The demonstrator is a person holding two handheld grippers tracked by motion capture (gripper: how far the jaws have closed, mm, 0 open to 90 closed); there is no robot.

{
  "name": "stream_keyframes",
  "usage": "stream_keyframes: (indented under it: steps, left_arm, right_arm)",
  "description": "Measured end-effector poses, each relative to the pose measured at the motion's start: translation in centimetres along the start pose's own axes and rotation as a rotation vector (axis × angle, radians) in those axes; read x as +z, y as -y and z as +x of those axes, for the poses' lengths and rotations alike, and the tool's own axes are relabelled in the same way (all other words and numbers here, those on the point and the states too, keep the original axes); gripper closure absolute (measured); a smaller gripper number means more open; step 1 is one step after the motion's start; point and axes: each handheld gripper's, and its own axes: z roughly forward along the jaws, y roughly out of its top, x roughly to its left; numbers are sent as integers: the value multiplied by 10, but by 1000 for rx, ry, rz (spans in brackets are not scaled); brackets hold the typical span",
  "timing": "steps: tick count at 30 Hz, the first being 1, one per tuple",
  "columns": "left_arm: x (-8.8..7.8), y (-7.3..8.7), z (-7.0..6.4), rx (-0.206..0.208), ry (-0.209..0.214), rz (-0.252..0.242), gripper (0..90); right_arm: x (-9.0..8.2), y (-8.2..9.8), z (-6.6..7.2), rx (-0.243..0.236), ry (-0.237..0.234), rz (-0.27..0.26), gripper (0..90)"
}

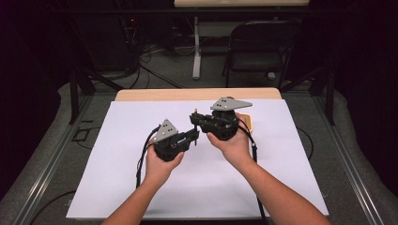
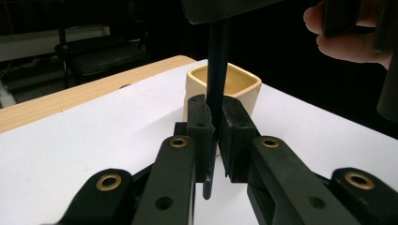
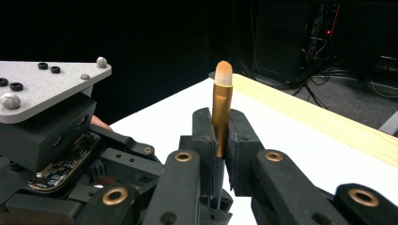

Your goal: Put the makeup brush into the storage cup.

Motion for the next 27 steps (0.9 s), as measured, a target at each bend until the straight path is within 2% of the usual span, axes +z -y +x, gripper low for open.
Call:
stream_keyframes:
  steps: [9, 17, 24, 25, 27]
  left_arm:
    - [-2, 1, 1, -3, -6, -14, 736]
    - [-7, 0, 5, 0, -6, -9, 577]
    - [-14, 1, 8, 8, -19, 4, 439]
    - [-14, 1, 7, 6, -40, 0, 421]
    - [-16, 2, 7, 10, -34, 2, 387]
  right_arm:
    - [-1, 0, -2, -2, 8, 10, 836]
    - [-5, -3, -5, -10, 22, 14, 836]
    - [-9, -6, -8, -21, 43, 14, 836]
    - [-10, -7, -8, -21, 44, 14, 836]
    - [-12, -8, -9, -25, 50, 12, 836]
